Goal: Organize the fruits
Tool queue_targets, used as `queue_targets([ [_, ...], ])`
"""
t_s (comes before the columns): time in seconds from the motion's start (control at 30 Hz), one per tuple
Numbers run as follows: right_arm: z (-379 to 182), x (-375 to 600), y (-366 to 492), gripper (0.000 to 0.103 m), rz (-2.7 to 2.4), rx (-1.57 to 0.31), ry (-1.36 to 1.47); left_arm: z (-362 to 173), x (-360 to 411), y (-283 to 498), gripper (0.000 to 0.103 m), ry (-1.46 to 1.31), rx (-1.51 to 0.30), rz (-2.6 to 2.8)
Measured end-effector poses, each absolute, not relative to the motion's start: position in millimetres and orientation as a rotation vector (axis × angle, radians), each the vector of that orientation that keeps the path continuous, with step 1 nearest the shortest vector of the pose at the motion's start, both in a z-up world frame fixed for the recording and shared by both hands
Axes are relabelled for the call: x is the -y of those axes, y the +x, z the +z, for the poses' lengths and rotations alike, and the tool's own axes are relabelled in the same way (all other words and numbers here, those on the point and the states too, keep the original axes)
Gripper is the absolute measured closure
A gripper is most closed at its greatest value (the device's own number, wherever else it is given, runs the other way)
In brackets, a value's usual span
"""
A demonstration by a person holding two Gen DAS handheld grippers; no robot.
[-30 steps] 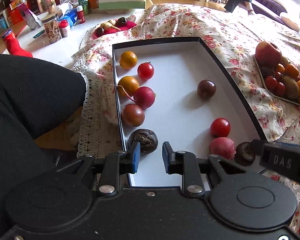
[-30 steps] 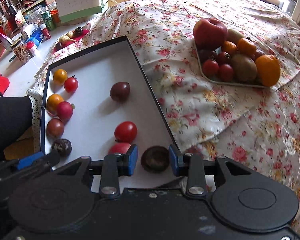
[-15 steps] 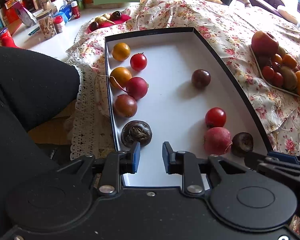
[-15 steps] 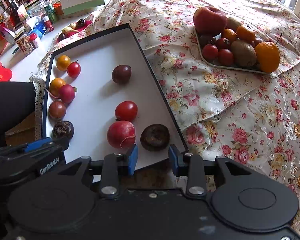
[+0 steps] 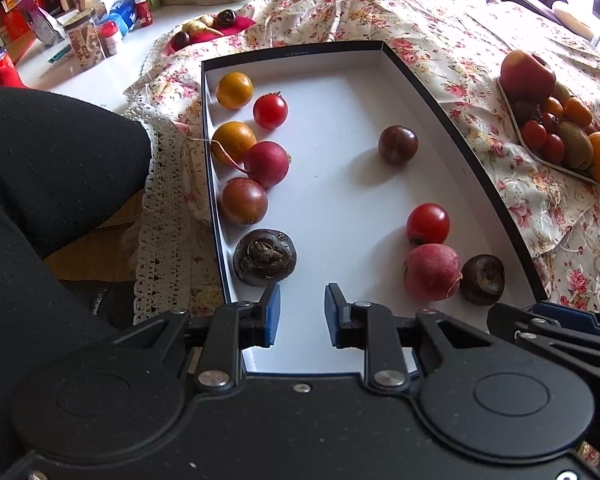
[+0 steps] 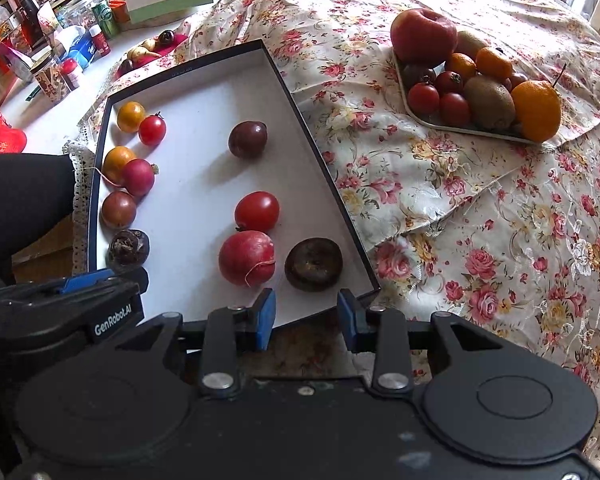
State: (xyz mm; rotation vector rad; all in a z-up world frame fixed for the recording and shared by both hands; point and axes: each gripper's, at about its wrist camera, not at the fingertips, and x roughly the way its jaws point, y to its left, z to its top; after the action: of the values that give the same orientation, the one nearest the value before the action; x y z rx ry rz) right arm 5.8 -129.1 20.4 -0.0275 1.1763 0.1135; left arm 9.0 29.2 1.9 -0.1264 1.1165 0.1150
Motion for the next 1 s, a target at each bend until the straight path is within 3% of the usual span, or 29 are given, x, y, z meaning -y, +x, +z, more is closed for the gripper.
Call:
queue_targets([
  [1.0,14.7,127.5,4.5,0.067,0.106,-1.193,-0.021,-1.0,-28.1,10.5,0.069,-0.122,-1.141,0.103],
])
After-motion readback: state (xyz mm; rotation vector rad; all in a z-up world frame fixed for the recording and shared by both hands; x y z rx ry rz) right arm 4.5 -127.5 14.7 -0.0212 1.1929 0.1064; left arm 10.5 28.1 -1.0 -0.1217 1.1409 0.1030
